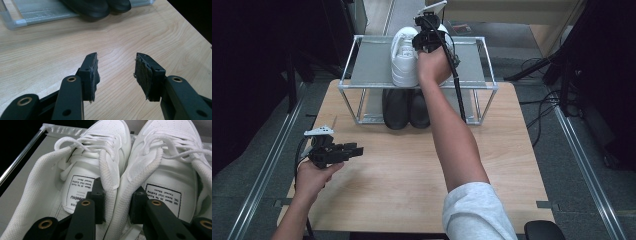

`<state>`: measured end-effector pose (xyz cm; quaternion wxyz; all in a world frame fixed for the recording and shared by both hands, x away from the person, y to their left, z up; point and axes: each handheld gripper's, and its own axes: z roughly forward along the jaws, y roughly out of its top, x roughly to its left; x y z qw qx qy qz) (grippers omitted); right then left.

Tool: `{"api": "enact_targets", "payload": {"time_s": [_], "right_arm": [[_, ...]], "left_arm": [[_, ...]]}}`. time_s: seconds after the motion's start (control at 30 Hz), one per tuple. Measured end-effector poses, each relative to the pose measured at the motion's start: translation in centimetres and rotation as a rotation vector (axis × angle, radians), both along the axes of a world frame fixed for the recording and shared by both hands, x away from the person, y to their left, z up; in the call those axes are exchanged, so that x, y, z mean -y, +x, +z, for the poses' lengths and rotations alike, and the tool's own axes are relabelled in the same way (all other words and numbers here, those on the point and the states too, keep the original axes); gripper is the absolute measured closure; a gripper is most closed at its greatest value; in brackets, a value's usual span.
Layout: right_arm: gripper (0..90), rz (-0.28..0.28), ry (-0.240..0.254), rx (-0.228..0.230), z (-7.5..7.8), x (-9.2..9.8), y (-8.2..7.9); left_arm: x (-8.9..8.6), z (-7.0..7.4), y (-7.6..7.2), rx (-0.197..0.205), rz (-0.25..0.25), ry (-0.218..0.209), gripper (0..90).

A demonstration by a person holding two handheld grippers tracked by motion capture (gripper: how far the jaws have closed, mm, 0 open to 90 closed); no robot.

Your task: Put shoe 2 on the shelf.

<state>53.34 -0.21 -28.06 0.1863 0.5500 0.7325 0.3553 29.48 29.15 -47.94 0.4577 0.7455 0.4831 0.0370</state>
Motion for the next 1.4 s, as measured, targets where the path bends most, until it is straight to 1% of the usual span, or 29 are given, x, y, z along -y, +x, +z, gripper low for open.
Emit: {"api": "enact_targets", "payload": {"time_s": [0.07, 0.2, 0.27, 0.3, 0.33, 0.43, 0.47, 0.63, 0.77, 0.83, 0.9, 1.0, 1.07, 1.1, 1.13, 1.2, 1.23, 1.27, 1.4], "right_arm": [[70.1, 0.004, 0.001, -0.008, 0.0, -0.1, 0.1], [67.5, 0.013, 0.002, -0.015, 0.0, 0.0, 0.2], [62.7, 0.02, 0.015, -0.024, 0.0, 0.1, 0.3], [57.2, 0.035, 0.023, -0.037, 0.0, 0.1, 0.4], [56.6, 0.045, 0.027, -0.042, -0.1, 0.1, 0.5], [53.9, 0.054, 0.015, -0.031, -0.1, 0.0, 0.3], [52.8, 0.052, 0.024, -0.035, -0.1, 0.0, 0.3], [47.3, 0.056, 0.068, -0.045, 0.0, 0.3, 0.4], [44.2, 0.065, 0.073, -0.042, 0.0, 0.3, 0.4], [41.7, 0.078, 0.058, -0.033, -0.1, 0.2, 0.3], [40.0, 0.082, 0.058, -0.03, -0.1, 0.2, 0.2], [38.8, 0.07, 0.087, -0.037, 0.0, 0.4, 0.2], [35.9, 0.083, 0.099, -0.046, 0.1, 0.5, 0.3], [35.2, 0.09, 0.092, -0.053, 0.1, 0.5, 0.3], [35.2, 0.096, 0.083, -0.048, 0.2, 0.5, 0.2], [34.6, 0.091, 0.096, -0.044, 0.4, 0.7, 0.0], [34.3, 0.093, 0.1, -0.042, 0.5, 0.9, 0.0], [34.3, 0.1, 0.107, -0.042, 0.7, 1.1, -0.1], [34.2, 0.108, 0.128, -0.037, 1.3, 1.9, -0.4]], "left_arm": [[0.1, 0.0, 0.0, 0.003, 0.0, 0.0, 53.6], [0.2, -0.1, 0.1, -0.005, -0.006, -0.001, 53.5], [0.3, -0.1, 0.2, -0.007, -0.007, 0.004, 52.9], [0.3, -0.1, 0.3, -0.007, -0.009, 0.002, 52.9], [0.4, -0.1, 0.3, -0.006, -0.01, 0.003, 52.9], [0.8, -0.2, 0.4, -0.008, -0.015, 0.007, 52.9], [0.8, -0.1, 0.5, -0.012, -0.021, 0.013, 52.9], [1.0, -0.2, 0.6, -0.012, -0.029, 0.014, 52.9], [1.2, -0.2, 0.8, -0.009, -0.03, 0.013, 52.7], [1.3, -0.3, 0.9, -0.011, -0.034, 0.022, 52.1], [1.4, -0.3, 1.0, -0.017, -0.038, 0.021, 51.8], [1.6, -0.4, 1.0, -0.018, -0.045, 0.03, 51.6], [1.7, -0.4, 1.1, -0.018, -0.048, 0.032, 51.5], [1.7, -0.4, 1.1, -0.018, -0.051, 0.035, 51.4], [1.6, -0.3, 1.1, -0.019, -0.057, 0.037, 51.4], [1.6, -0.4, 1.1, -0.022, -0.052, 0.042, 51.2], [1.6, -0.5, 1.1, -0.024, -0.053, 0.038, 51.2], [1.7, -0.4, 1.1, -0.023, -0.053, 0.044, 51.2], [1.9, -0.4, 1.1, -0.025, -0.059, 0.046, 50.8]]}}
